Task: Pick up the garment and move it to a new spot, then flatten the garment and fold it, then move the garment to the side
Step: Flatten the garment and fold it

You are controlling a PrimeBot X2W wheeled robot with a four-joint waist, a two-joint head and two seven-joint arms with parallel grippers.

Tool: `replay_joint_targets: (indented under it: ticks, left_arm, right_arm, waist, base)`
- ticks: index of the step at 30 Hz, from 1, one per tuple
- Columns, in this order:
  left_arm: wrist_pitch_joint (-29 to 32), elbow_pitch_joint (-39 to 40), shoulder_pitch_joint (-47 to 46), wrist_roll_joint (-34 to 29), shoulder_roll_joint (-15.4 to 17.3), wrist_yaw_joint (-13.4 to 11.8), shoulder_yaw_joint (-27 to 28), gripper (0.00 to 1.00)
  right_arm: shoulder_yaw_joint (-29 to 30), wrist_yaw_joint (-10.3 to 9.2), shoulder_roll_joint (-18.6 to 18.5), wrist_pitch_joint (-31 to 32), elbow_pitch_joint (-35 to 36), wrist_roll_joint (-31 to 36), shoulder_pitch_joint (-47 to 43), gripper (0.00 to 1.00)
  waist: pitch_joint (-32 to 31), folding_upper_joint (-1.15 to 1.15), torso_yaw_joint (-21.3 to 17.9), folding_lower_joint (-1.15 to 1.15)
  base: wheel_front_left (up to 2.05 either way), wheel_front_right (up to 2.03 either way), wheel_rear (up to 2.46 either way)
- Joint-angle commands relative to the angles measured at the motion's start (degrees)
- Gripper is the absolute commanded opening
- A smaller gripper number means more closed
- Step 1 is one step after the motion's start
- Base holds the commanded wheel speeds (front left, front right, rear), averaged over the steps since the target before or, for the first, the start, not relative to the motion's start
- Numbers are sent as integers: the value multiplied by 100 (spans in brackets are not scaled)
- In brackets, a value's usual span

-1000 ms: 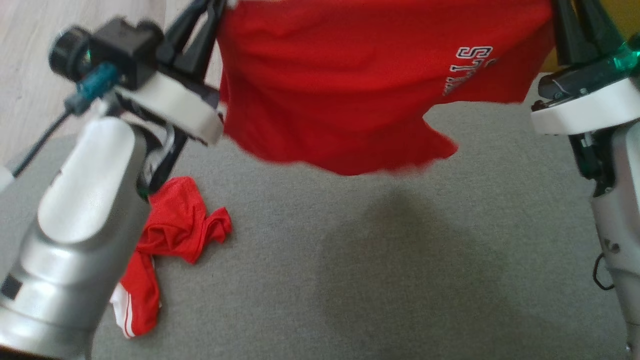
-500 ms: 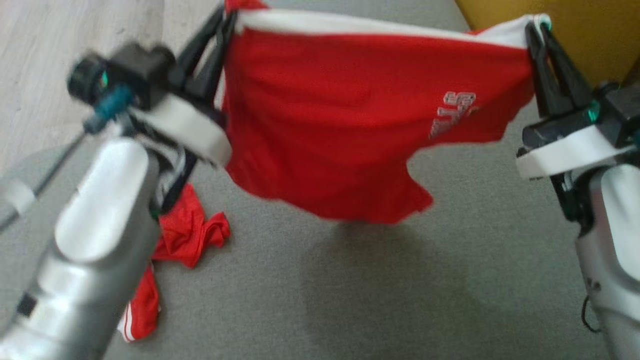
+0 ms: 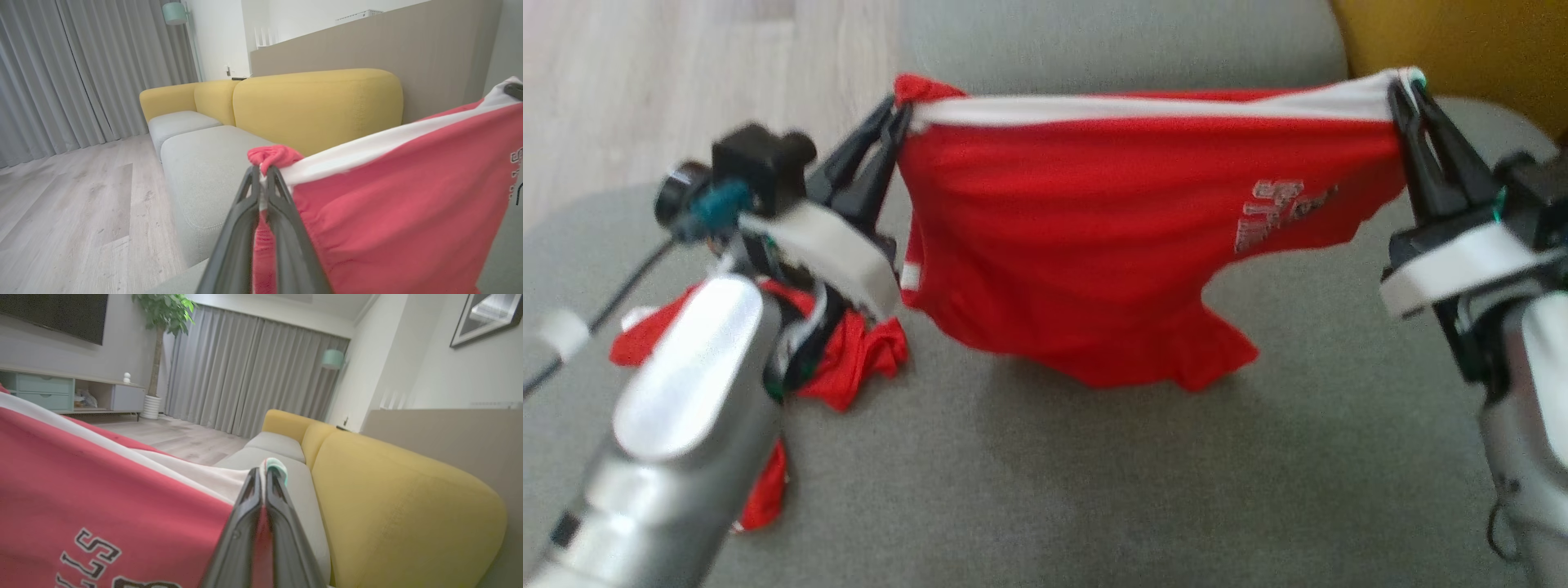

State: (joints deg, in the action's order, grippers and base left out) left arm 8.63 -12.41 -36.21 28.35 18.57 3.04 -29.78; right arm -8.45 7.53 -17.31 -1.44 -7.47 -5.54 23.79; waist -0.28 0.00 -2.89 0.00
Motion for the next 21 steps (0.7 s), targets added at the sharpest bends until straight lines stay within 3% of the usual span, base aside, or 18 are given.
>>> replay_joint_targets:
  ticks: [1,5,10,15,21]
  left_arm:
    - [82,17,-713,46,186,-3,379,0]
    - [92,-469,-1598,-108,231,59,442,0]
    - [-184,-1386,-2975,-412,197,109,496,0]
    - [-1097,-2230,-4273,-661,1,-72,690,0]
    - [-1953,-3064,-4756,-754,-326,58,571,0]
  right_arm:
    - [-45,-4,-130,69,52,-97,527,0]
    - [-150,-4,-173,103,-367,-136,1467,0]
    - [-177,-4,-115,-61,-1420,-146,3137,0]
    - [401,-4,95,-770,-2709,176,4623,0]
    - [652,-4,309,-1289,-3673,623,5066,0]
  waist:
    - [364,0,-24,0]
    - [1074,0,-85,0]
    - [1887,0,-206,0]
    - [2345,0,-272,0]
    - [2428,0,-274,0]
  base:
    - [0,0,0]
    - [0,0,0]
    - [0,0,0]
    - [0,0,0]
    - [0,0,0]
